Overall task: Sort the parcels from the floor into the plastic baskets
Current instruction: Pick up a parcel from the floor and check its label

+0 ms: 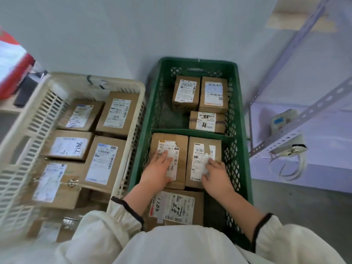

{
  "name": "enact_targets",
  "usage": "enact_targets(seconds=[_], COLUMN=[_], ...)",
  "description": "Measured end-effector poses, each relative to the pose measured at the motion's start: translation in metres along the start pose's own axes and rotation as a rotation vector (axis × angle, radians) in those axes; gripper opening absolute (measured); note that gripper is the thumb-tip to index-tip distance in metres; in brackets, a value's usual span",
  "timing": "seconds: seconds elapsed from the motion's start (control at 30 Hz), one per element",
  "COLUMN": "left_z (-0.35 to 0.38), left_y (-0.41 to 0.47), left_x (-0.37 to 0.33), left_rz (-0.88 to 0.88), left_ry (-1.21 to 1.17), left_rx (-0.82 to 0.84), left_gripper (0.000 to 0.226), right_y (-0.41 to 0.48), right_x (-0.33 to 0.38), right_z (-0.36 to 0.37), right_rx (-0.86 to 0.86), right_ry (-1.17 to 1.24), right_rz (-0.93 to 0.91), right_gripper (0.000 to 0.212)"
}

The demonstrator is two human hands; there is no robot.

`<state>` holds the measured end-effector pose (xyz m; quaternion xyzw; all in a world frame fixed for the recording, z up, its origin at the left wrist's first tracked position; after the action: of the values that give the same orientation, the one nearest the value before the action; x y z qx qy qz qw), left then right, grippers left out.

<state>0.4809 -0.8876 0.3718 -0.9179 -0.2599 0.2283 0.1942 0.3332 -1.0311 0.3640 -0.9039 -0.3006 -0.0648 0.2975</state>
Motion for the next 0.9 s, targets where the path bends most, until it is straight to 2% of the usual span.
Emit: enact_targets(seconds=[0.17, 0.3, 0.37, 0.4, 0.47, 0.53, 0.57, 0.67, 0.9], left_z=[0.003, 0.003, 0.009, 0.016, 0.029, 0.04, 0.043, 0.042, 0.04], left_y=[0.005, -0.008, -0.024, -0.033, -0.053, -0.064, -0.067, -0.067, -0.065], left_x=[-0.001, -0.003, -0.003, -0.003, -0.001, 0.003, 0.005, 0.009, 0.008], left_rz=[-0.002, 0.031, 0.05, 0.058, 0.087, 0.118, 0.129, 0.145, 0.188], left_ry=[-0.016, 0.009, 0.005, -0.015, -0.025, 0.005, 0.024, 0.068, 0.082], left_rx=[-0.002, -0.092, -0.121, -0.11, -0.048, 0.039, 0.07, 0.094, 0.187], left_gripper=[0.08, 0.073, 0.074, 0.075, 0.08, 0.09, 0.094, 0.096, 0.092], right_y=[0.0, -0.027, -0.053, -0.068, -0.095, -0.108, -0.11, -0.11, -0.109], right_x=[-0.007, -0.007, -0.005, -0.004, 0.005, 0.016, 0.021, 0.032, 0.036], right_z=[-0.005, -0.006, 0.004, 0.011, 0.028, 0.043, 0.049, 0.053, 0.062], right_rx=[0.048, -0.022, -0.121, -0.117, 0.044, 0.206, 0.222, 0.153, 0.109], right_ry=[0.117, 0.385, 0.57, 0.654, 0.749, 0.722, 0.704, 0.7, 0.592], right_rz=[0.0, 0.038, 0.148, 0.228, 0.386, 0.458, 0.473, 0.519, 0.579], right_gripper=[0.049, 0.048, 0.042, 0.037, 0.021, 0.014, 0.015, 0.021, 0.034])
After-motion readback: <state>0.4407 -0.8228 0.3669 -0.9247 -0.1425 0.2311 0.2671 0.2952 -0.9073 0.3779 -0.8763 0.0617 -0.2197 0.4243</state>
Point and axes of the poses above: each hand's wrist, its own y-axis towards the middle knuckle, its own z-axis out of the palm, x = y × z, the point moved 1 cm from there along y, towards the middle knuckle, and after that the axes turned 11 degrees about z, right-handed, at the moved point
